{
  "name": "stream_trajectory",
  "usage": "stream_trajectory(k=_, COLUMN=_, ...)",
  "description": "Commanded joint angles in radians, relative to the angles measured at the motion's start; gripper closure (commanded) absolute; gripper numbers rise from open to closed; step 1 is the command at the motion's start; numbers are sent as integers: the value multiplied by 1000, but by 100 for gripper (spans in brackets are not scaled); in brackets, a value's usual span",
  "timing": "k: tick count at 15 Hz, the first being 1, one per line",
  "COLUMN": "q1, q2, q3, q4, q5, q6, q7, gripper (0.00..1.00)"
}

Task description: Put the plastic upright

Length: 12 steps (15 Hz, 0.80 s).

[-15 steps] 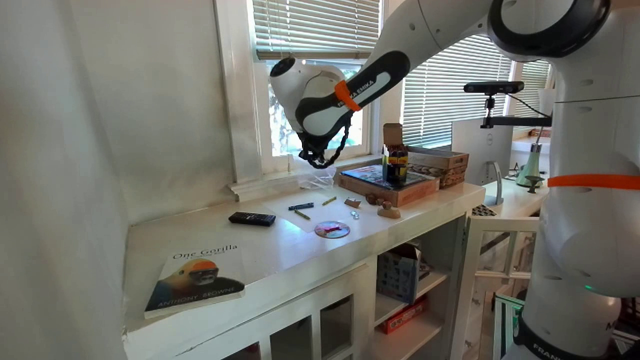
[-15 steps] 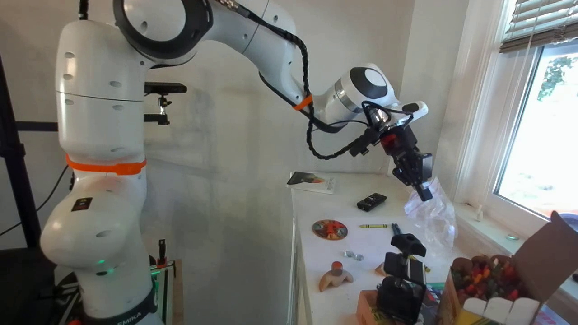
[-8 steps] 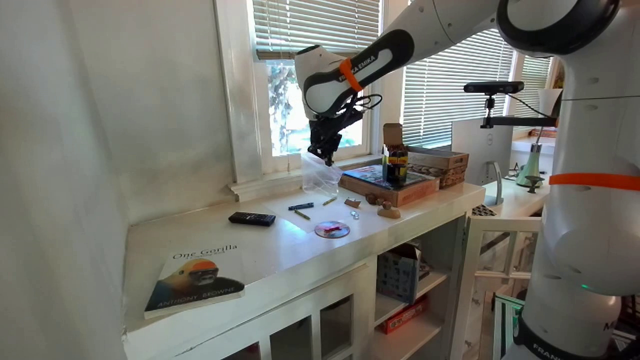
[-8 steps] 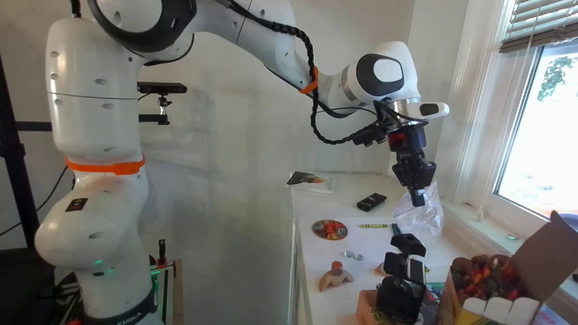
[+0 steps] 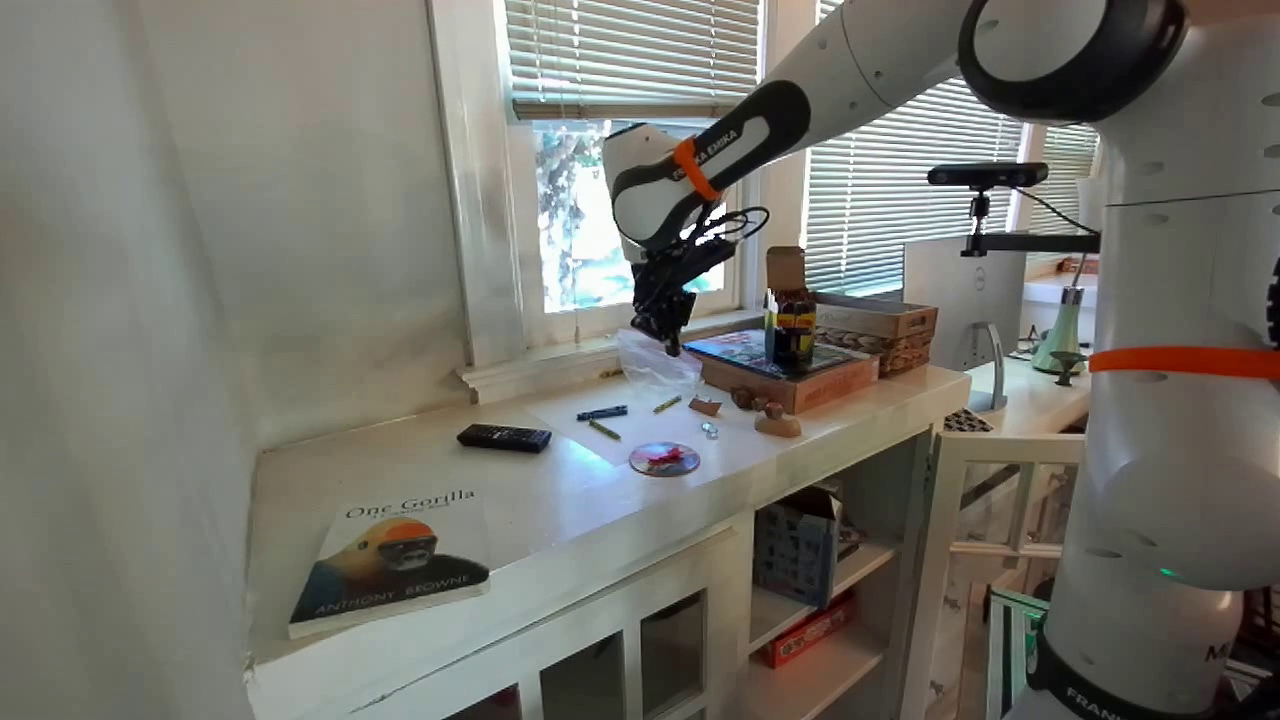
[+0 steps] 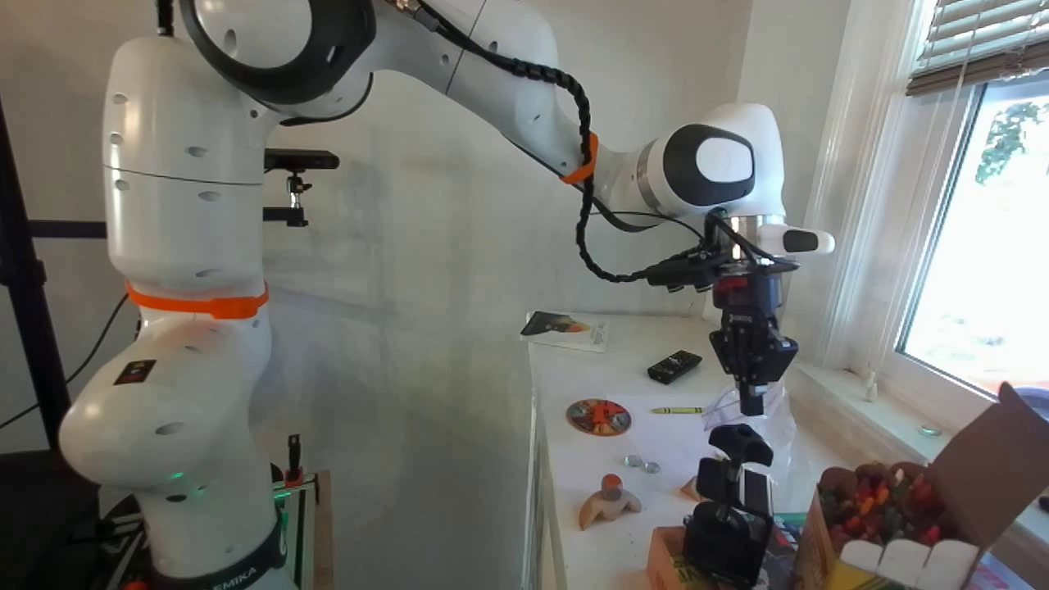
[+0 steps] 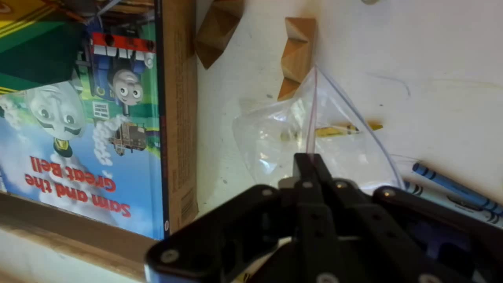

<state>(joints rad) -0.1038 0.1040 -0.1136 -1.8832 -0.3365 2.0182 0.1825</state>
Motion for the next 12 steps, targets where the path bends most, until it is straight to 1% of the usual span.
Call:
stream_trajectory(k=1, q1=-8, q2=54, q3=-9, q4=40, q5=29, q6=-39, q7=-57, gripper=100)
stream_trajectory(k=7, q1=-20, q2=97, q3=-25, q4=63, q5=30, q6=-46, q7=-87, gripper=100)
stream_trajectory(k=12, q1=-19, q2=107, q3=-25, q4=72, q5=22, q6=-38, q7=-98, gripper=100)
